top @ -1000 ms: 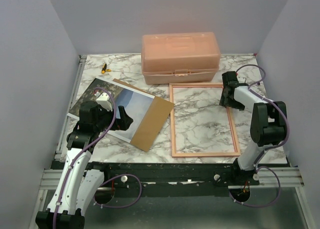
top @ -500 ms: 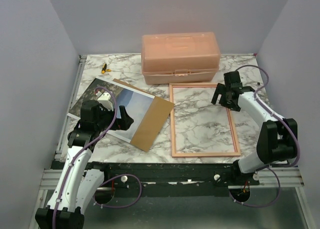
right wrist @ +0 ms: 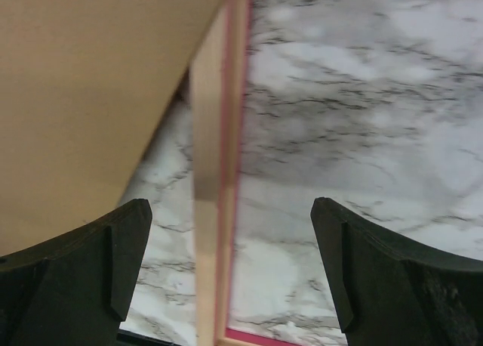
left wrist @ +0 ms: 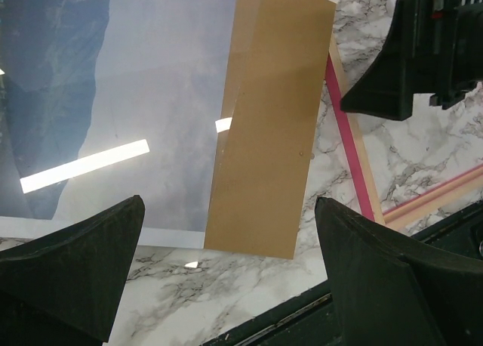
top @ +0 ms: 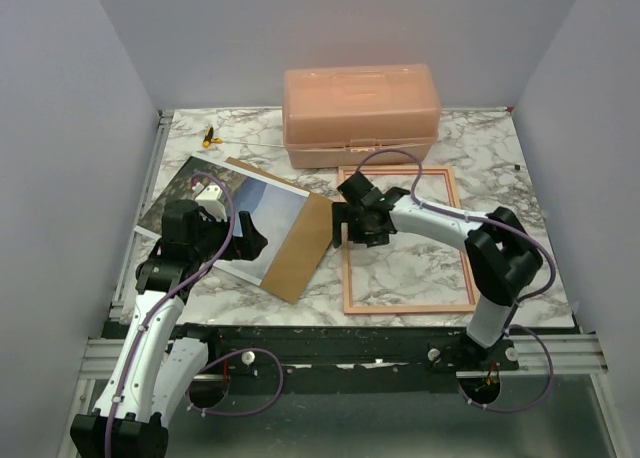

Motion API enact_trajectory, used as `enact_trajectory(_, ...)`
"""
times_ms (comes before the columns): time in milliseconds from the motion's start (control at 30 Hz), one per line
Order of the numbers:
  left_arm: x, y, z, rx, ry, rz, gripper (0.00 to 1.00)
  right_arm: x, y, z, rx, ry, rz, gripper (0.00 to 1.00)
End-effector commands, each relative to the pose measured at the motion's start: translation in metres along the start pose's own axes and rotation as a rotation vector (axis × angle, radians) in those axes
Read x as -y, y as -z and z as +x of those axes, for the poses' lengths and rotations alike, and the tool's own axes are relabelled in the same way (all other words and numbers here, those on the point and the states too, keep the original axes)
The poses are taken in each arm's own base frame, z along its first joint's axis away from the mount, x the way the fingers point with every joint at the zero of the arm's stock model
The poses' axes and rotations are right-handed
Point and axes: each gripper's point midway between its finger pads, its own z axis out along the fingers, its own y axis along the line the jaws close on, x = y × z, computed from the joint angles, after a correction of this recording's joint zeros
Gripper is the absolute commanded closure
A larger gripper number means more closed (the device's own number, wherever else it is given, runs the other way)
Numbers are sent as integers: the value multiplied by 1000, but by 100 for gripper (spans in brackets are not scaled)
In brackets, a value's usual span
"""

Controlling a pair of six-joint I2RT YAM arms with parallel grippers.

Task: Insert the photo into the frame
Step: Adjust the photo frame at the center of the board.

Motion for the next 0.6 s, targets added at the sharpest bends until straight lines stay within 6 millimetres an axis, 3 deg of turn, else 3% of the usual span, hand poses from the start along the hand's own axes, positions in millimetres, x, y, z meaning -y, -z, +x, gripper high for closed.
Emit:
enact_trajectory(0, 3, 2, -1, 10, -19, 8, 1, -45, -9, 3, 3, 7, -48, 5)
enact_trajectory(100, 3, 2, -1, 9, -20, 10, 1, -48, -21, 11, -5, 23, 1, 8)
enact_trajectory(267, 3, 2, -1, 11, -22, 10, 2, -23, -36, 26, -21, 27, 118, 24)
enact_trajectory(400, 4, 2, -1, 11, -23, 11, 1, -2, -37, 34, -13, 22, 186, 39)
enact_trajectory(567, 4, 2, -1, 12, -25, 11, 1, 16, -30, 40, 1, 25, 234, 40)
